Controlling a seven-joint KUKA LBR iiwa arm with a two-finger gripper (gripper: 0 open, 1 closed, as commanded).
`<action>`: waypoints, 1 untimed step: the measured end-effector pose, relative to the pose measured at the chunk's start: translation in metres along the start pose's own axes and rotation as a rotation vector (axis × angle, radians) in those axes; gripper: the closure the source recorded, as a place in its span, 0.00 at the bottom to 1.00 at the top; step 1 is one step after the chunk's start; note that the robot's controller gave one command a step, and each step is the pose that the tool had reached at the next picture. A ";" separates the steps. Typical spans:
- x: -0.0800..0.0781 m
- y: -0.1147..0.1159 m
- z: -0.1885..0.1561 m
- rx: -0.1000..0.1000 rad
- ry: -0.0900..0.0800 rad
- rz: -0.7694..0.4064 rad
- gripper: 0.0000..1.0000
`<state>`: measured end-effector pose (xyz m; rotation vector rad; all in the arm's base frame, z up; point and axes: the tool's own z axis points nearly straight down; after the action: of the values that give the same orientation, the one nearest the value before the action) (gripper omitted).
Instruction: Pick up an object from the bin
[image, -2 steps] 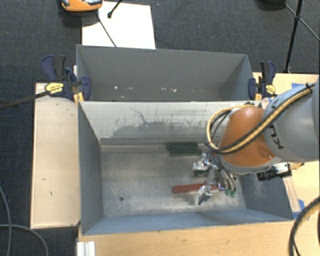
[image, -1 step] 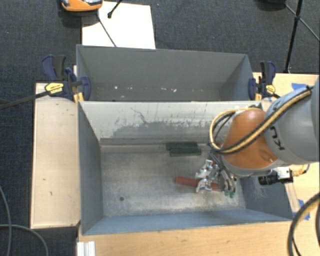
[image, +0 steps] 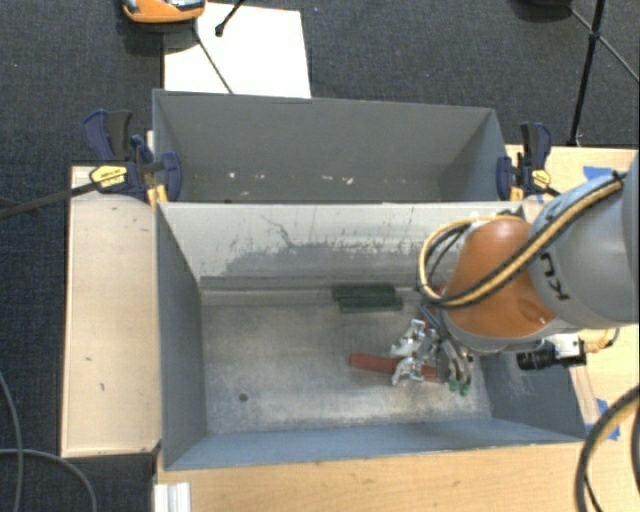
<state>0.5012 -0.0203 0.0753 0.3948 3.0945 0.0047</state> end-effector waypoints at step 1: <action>0.000 0.000 -0.001 0.001 0.004 0.000 1.00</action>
Offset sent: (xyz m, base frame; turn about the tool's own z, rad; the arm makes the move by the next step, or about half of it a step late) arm 0.0000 0.0001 0.0448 -0.0001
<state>0.5014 -0.0202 0.0766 0.3946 3.0983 0.0044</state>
